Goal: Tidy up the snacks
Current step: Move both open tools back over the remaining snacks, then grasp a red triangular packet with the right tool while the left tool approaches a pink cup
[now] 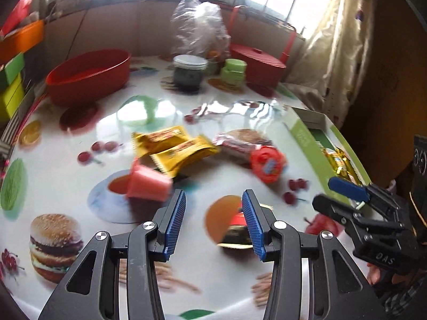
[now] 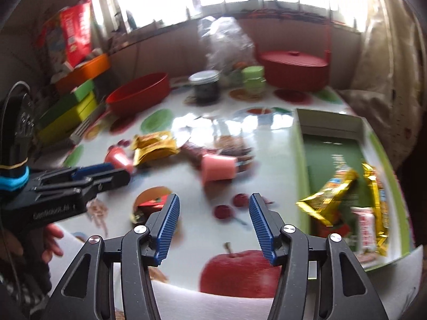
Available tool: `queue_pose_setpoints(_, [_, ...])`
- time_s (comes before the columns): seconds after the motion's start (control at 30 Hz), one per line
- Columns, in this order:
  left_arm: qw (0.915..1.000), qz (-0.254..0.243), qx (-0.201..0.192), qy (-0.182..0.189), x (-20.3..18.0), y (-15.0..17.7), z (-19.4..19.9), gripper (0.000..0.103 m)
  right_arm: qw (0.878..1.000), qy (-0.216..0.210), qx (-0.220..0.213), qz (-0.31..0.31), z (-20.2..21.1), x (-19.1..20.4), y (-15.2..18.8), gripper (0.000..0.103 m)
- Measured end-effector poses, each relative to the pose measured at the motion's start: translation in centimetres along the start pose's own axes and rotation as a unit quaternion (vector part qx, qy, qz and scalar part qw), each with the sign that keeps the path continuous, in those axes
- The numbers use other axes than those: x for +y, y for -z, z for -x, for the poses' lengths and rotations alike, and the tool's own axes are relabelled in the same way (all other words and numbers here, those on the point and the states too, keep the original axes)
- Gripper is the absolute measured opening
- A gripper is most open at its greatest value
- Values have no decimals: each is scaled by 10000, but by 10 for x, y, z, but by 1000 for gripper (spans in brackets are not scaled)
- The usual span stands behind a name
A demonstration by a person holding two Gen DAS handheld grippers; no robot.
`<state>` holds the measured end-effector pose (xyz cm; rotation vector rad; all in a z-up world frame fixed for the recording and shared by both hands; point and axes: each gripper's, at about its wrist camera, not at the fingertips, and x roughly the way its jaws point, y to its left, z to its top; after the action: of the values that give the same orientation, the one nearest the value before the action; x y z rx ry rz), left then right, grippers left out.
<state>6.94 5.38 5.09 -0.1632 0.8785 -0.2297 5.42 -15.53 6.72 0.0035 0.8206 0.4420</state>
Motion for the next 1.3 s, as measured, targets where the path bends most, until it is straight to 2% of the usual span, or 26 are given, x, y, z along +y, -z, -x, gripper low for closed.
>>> queue_pose_setpoints(0.3, [9986,480,-90,-190,43,3,1,46,9974,-595,331,256,-27,29,4,58])
queue_pose_setpoints(0.63, [9953,948,-9,-200,67,5,-10,46,9960,-573,687,77,-59,41,3,60])
queue_pose_setpoints(0.97, [9893,1459,29,-10,79,-7,-22,46,9947,-714,730,115,-70,52,-1,62])
queue_pose_setpoints(1.13, [9891,1468,73,9,79,-14,-28,46,9943,-815,659,191,-69,56,-3,62])
queue_pose_setpoints(1.3, [9886,1494,154,71,73,-19,-37,47,9931,-863,770,216,-78,62,-3,63])
